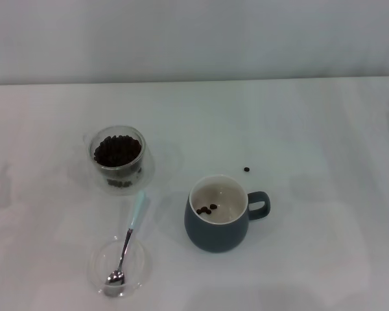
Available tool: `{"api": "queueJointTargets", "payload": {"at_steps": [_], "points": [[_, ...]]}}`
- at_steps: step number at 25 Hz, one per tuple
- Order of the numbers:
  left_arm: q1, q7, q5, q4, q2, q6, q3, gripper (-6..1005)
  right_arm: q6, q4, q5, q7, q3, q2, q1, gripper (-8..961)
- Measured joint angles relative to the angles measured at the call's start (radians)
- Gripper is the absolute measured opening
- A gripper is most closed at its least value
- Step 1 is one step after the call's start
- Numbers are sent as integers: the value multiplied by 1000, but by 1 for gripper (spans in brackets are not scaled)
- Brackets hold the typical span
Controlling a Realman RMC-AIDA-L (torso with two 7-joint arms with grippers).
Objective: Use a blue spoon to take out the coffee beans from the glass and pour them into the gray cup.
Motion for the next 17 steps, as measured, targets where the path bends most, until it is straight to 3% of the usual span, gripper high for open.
{"api": "queueJointTargets", "payload": {"at_steps": [9, 17], "points": [[-113, 192, -244, -145, 0, -11, -1, 218, -11, -48, 7, -67, 28, -15, -3, 472], [-189, 317, -282, -187, -3, -68, -1, 217, -13, -58, 6, -73, 27, -37, -7, 472]]}}
